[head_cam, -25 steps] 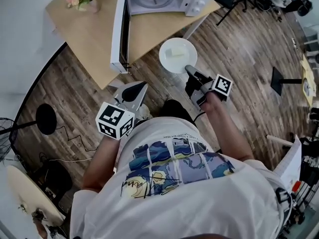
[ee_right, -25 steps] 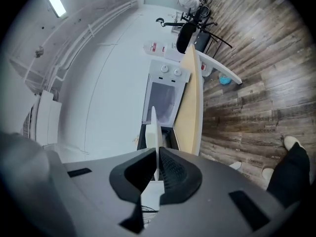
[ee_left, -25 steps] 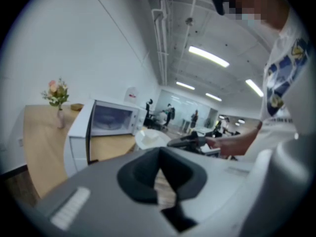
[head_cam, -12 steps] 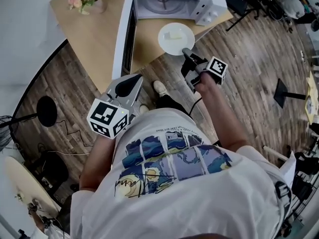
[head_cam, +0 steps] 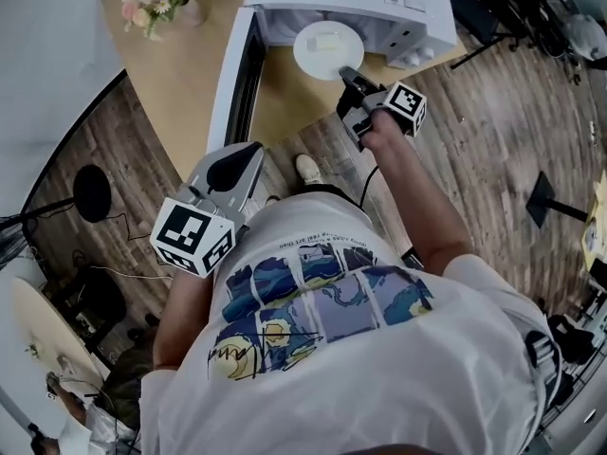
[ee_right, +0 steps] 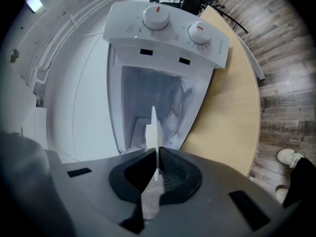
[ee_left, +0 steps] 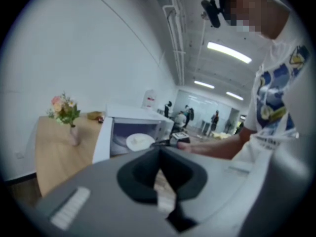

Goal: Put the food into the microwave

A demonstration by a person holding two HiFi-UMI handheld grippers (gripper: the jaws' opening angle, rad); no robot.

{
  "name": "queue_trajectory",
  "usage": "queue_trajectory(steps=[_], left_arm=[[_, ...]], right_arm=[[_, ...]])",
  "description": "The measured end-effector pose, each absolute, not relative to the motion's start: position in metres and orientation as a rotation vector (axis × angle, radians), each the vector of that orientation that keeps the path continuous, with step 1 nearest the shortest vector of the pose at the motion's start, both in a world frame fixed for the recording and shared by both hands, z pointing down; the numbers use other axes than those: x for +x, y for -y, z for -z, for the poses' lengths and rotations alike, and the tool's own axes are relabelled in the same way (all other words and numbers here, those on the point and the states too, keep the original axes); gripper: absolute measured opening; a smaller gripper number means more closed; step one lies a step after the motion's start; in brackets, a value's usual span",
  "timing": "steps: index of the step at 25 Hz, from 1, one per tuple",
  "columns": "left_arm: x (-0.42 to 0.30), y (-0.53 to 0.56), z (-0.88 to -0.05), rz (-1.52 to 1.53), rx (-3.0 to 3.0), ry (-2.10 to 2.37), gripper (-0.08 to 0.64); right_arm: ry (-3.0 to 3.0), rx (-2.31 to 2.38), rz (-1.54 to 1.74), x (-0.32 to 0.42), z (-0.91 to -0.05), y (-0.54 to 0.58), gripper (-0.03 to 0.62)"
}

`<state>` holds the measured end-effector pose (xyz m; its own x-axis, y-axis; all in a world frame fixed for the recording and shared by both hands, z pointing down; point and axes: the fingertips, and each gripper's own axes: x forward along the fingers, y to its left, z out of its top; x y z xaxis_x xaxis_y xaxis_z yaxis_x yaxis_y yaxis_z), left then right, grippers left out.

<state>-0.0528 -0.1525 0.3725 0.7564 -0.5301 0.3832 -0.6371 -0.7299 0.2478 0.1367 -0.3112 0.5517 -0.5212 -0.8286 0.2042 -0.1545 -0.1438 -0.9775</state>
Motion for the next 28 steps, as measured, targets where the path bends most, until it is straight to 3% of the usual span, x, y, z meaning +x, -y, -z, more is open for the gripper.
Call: queue_trajectory(steps=[28], left_arm=[[-0.091, 0.191, -0.378, -0.468, 2.421, 1.209, 0.009]], right_arm=[[-1.692, -1.341, 1.688, 0.132, -0.6, 0.457, 0.017]])
